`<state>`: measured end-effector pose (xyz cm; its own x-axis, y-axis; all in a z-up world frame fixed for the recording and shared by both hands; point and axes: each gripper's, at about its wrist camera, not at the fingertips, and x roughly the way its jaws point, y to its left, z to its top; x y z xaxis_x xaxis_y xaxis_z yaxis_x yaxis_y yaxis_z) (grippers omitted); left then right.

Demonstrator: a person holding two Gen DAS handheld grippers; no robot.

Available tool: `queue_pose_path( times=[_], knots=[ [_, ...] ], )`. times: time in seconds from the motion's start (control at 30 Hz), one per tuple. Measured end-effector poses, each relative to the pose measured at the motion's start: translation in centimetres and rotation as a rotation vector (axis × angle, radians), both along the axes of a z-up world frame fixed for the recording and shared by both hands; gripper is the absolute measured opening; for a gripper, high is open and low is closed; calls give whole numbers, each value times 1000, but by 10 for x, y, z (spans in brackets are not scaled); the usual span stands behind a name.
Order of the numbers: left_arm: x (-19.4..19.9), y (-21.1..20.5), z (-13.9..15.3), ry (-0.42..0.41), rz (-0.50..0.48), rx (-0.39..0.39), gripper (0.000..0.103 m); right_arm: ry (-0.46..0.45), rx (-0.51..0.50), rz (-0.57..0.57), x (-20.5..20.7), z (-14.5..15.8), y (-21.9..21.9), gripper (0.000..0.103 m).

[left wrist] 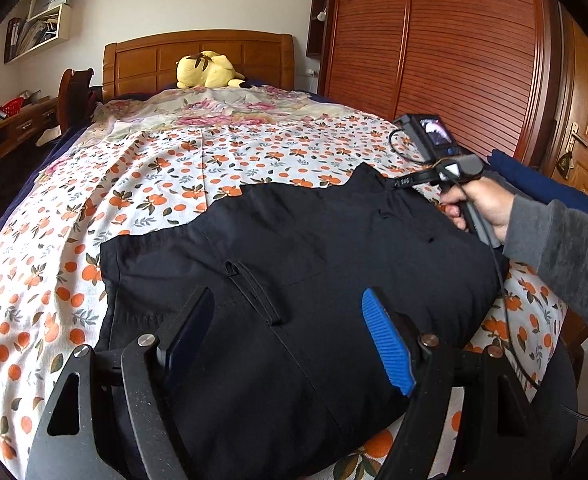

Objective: Fold large clothes

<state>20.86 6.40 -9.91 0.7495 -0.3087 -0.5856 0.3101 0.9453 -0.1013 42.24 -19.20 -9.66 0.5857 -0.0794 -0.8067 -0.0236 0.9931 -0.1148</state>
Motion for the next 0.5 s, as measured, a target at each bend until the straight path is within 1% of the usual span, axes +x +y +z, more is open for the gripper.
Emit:
queue_pose_path(
  times=[0.07, 0.1, 0.13, 0.17, 0.2, 0.23, 0.27, 0.37, 0.5],
  knots=[
    [-2, 0, -2, 7, 0, -2, 77, -11, -11, 5, -10, 10, -3, 13],
    [-2, 0, -3, 9, 0, -1, 77, -20, -18, 10, -17, 16, -4, 15],
    [-3, -1, -3, 11, -1, 1, 77, -33, -20, 21, -26, 23, -5, 20],
    [-5, -2, -4, 10, -2, 4, 77, -46, -15, 37, -37, 29, -4, 28],
    [-8, -4, -4, 8, -2, 8, 77, -59, -9, 53, -50, 35, -3, 33],
    [-10, -5, -4, 7, -4, 8, 77, -69, -6, 69, -62, 39, -2, 43],
    [-11, -6, -4, 6, -6, 7, 77, -74, -7, 85, -75, 41, 0, 47],
    [-16, -11, -4, 3, -10, 7, 77, -76, -8, 130, -116, 46, 6, 49],
    [-23, -20, -2, -5, -19, 5, 77, -66, 27, 208, -174, 45, 18, 49]
  ],
)
